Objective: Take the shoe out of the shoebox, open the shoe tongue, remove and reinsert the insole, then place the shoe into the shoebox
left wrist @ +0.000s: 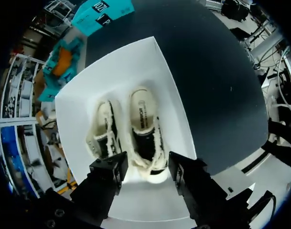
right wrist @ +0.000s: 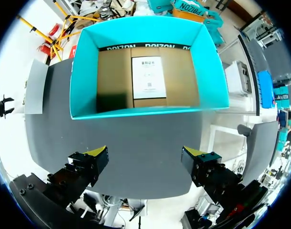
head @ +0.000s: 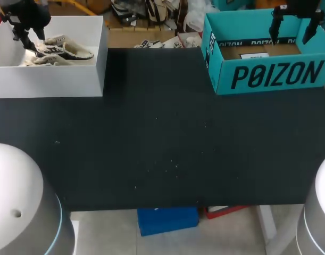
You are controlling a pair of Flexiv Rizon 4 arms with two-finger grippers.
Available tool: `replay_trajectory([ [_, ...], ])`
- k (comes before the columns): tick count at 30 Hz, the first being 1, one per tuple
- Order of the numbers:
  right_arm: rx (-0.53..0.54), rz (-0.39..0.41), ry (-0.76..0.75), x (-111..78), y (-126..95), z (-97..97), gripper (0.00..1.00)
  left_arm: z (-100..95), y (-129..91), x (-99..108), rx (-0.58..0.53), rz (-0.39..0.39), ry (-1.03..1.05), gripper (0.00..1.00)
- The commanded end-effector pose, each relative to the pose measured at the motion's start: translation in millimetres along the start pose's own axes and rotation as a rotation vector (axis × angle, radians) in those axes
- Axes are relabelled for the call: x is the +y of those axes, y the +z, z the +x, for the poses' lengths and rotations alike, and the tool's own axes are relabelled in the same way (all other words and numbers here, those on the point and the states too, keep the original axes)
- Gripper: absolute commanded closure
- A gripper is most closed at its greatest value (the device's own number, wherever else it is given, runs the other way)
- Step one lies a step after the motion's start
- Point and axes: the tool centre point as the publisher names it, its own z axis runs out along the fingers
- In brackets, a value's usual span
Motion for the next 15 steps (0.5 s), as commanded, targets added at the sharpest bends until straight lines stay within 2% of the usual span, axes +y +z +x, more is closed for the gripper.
replay_trajectory([
  [1, 0.0, 0.0, 0.0, -0.1, -0.2, 0.2, 0.0, -15.2, 24.6, 8.1, 0.038, 0.017, 0.034, 0.52],
  [4, 0.0, 0.0, 0.0, -0.1, -0.2, 0.2, 0.0, -19.0, 36.9, 9.9, 0.043, 0.014, -0.011, 0.55],
  [15, 0.0, 0.0, 0.0, -0.1, -0.2, 0.2, 0.0, -34.0, 71.5, 1.0, 0.061, 0.037, -0.135, 0.59],
])
